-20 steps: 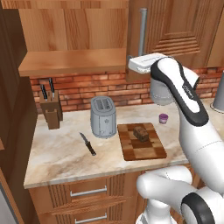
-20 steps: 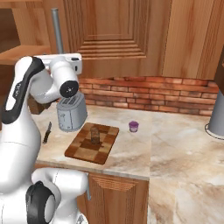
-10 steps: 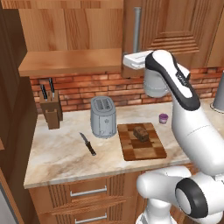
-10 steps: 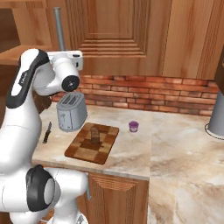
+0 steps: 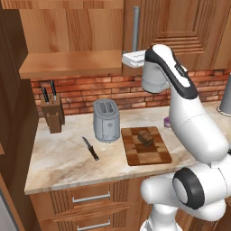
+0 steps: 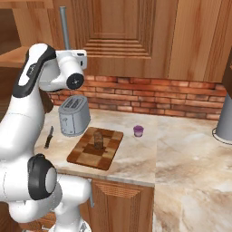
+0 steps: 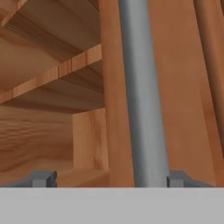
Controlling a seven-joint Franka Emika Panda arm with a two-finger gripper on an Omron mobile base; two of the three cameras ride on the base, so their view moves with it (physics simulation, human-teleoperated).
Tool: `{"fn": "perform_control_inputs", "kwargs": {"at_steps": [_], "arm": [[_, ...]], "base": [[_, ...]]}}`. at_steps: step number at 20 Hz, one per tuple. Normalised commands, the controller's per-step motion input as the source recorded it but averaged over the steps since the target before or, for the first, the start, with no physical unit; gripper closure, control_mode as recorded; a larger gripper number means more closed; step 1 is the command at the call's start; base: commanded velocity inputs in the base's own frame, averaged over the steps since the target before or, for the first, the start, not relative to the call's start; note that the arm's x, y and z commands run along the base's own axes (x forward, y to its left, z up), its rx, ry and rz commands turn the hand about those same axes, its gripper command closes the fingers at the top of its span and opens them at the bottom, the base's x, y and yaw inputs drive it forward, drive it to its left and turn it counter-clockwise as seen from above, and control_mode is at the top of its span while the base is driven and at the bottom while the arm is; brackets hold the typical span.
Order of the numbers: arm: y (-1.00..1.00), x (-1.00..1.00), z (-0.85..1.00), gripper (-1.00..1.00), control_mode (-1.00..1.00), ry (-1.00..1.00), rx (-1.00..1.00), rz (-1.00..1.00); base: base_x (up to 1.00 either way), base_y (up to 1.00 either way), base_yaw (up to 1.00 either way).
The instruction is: Pick the bread, place it on the cutting board, pick the jam, place it on the counter, and close the cabinet.
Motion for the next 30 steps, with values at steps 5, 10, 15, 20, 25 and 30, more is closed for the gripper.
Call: {"fn": "perform_control_inputs", "kwargs": {"at_steps": [5,10,15,20,25,30], "arm": [[0.0,0.3,0.0,-1.0,-1.0,0.0,0.0,0.0],[0.0,0.19,0.0,-1.0,-1.0,0.0,0.0,0.0],[0.0,0.15,0.0,-1.0,-1.0,0.0,0.0,-0.01],[0.0,0.19,0.0,-1.0,-1.0,0.0,0.0,-0.02],[-0.03,0.2,0.0,-1.0,-1.0,0.0,0.0,0.0],[-0.19,0.09,-0.01,-1.0,-1.0,-0.01,0.0,0.0]], "base": [[0.0,0.0,0.0],[0.0,0.0,0.0],[0.0,0.0,0.0],[0.0,0.0,0.0],[0.0,0.0,0.0],[0.0,0.0,0.0]]}}
